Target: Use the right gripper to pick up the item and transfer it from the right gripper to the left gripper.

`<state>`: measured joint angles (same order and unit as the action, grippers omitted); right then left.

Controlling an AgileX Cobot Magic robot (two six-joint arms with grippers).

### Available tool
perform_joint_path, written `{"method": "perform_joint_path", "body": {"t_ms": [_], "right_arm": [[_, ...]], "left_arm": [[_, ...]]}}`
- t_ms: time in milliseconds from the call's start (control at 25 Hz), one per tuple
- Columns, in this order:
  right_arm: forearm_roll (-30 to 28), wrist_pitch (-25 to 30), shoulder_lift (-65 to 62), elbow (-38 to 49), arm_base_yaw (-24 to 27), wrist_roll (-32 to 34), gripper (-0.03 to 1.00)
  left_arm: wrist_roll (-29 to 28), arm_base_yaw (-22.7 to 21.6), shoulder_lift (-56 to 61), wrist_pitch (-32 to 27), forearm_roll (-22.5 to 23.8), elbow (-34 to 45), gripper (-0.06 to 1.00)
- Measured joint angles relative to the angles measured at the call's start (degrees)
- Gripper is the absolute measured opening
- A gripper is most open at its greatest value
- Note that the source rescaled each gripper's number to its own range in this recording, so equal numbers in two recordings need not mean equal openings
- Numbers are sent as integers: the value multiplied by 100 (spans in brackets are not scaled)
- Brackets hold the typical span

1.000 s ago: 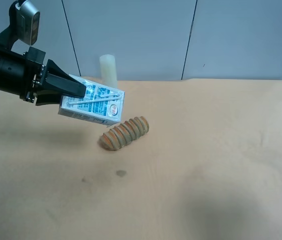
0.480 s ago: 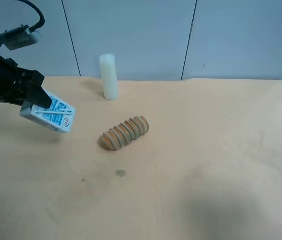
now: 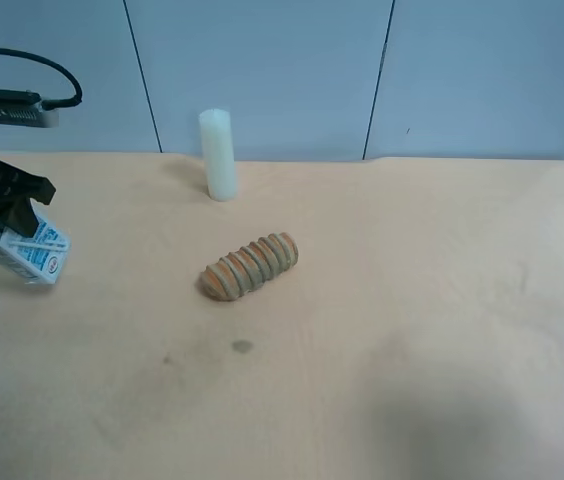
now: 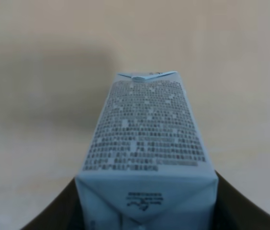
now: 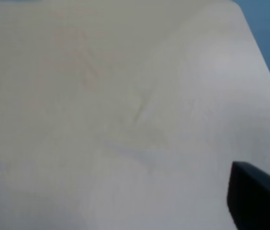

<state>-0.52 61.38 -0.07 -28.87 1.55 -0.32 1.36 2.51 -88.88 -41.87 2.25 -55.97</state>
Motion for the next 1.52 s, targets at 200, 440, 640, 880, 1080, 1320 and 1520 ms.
{"method": "perform_joint_path", "body": {"t_ms": [200,440,640,880,1080,1320,1520], "right_arm": [[0,0,0,0,0,0,92],[0,0,0,0,0,0,92],[0,0,0,0,0,0,91],[0,0,0,0,0,0,87],[0,0,0,0,0,0,87],[0,0,0,0,0,0,85],[0,0,0,0,0,0,85]], "left_arm": [[-136,0,-344,-51,107,0,0],[-171,0,-564,-29,163,-137,0],[-171,0,-864,-63,168,-298,0],[-171,0,-946,-101,175,-317,0],[-171,0,-946,-96,180,-317,0],[-171,0,-946,-96,215,-322,25],[-171,0,-946,-138,219,-335,91]]}}
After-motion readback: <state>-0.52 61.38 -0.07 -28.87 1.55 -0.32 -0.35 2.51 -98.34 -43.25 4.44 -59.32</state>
